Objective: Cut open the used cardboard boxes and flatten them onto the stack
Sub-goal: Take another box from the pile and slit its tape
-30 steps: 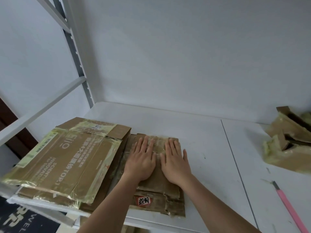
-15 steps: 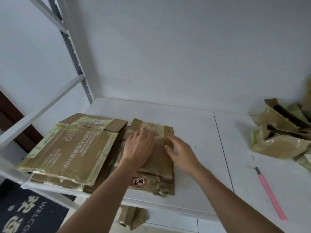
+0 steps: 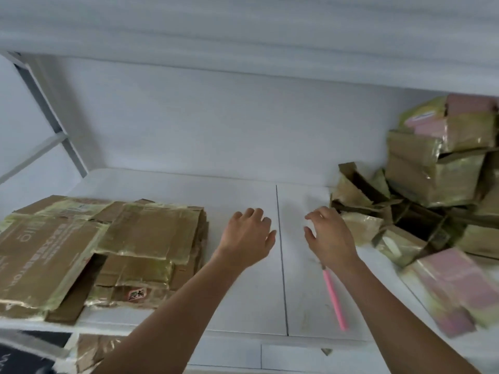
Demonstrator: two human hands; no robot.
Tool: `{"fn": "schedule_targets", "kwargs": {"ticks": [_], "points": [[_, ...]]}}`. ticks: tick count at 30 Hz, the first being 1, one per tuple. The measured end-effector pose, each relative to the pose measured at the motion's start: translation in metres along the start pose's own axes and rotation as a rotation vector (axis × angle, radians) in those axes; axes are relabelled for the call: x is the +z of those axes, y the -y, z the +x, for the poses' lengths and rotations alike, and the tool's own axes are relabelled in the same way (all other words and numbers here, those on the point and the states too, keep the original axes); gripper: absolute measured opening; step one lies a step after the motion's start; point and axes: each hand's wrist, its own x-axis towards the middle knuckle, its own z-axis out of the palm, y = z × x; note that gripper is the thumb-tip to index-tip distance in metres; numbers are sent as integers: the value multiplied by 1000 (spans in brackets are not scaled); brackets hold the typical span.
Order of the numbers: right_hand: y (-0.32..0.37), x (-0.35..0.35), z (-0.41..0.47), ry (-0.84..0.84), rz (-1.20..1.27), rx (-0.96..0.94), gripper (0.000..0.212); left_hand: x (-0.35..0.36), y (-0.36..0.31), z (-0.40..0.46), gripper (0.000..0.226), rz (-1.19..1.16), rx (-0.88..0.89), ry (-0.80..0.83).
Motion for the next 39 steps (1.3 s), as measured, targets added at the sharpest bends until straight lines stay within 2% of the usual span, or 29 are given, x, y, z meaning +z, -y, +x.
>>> {"fn": "schedule_targets", "kwargs": {"ticks": [3,5,7,9,13,16,18,19,21,23,25,27,28,30,32,35,37,39], "points": [[-52,2,6,20,-91,56,35,9,-38,19,41,-6,-35,21],[-85,6,10,43,-147,95,47,14,-60,28,40,-3,-73,46],[-114,12,18,108,-178,124,60,18,-77,35,39,-10,-123,63],[-131,19,26,162,-202,126,63,20,-89,39,39,-4,-178,80],[-132,26,34,102,-225,22,46,22,-101,36,36,21,-299,114],[-123,21,42,141,-31,-104,31,20,-100,23,34,14,-402,140],[-109,14,42,92,47,-234,18,17,-94,11,34,-38,-496,165],[-100,11,40,64,131,-298,16,16,-89,4,35,-105,-556,155],[-77,7,37,78,492,-334,21,11,-80,-9,41,-339,-724,57],[-51,1,29,227,972,-178,26,5,-69,-23,50,-684,-960,-117],[-29,0,17,385,1389,91,27,-4,-57,-32,58,-1042,-1157,-199],[-14,13,1,607,1680,321,36,-12,-49,-40,61,-1240,-1203,-50],[-8,23,-8,688,1724,389,38,-15,-48,-43,60,-1309,-1202,46],[-1,41,-22,709,1623,495,30,-15,-49,-45,59,-1387,-1216,185],[1,57,-32,623,1405,545,19,-6,-51,-47,60,-1363,-1194,242],[-8,68,-38,511,1039,389,9,10,-57,-50,54,-1229,-1140,253],[-20,72,-39,417,768,271,20,21,-63,-48,53,-1117,-1071,275],[-36,72,-38,322,569,219,25,28,-69,-40,53,-1101,-1052,300]]}}
